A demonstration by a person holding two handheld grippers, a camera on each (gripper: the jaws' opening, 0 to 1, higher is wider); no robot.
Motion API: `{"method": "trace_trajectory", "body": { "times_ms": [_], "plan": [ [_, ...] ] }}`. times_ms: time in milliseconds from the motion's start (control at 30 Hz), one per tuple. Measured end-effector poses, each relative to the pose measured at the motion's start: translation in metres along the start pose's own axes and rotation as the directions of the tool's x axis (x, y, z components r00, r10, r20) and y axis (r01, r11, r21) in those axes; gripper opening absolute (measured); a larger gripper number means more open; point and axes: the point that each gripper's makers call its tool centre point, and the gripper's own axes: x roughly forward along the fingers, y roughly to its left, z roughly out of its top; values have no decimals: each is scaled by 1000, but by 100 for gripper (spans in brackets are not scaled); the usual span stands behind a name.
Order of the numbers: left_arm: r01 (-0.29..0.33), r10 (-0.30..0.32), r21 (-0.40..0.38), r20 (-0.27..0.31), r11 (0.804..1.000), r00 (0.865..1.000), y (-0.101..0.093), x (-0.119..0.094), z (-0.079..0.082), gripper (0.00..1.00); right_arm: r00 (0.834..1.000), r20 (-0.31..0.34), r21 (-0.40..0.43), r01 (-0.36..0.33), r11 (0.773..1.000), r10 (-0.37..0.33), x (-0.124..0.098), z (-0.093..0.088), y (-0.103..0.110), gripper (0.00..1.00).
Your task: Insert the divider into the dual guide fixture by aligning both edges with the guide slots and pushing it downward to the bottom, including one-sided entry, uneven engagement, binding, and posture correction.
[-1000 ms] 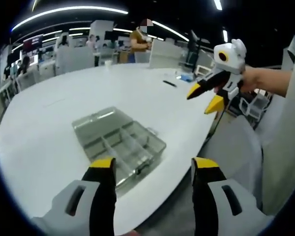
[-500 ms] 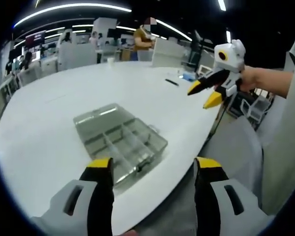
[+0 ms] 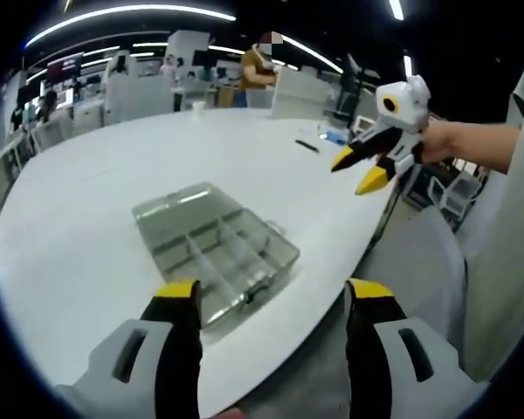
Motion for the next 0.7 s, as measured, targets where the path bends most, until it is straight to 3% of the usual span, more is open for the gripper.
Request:
{"method": "trace_trajectory", "body": {
  "times_ms": [700],
  "plan": [
    [-16,16,-16,-9,1000,1000,5,4,0,65,998,-53,-65,-42,997,39,29,4,-21,36]
  ]
}}
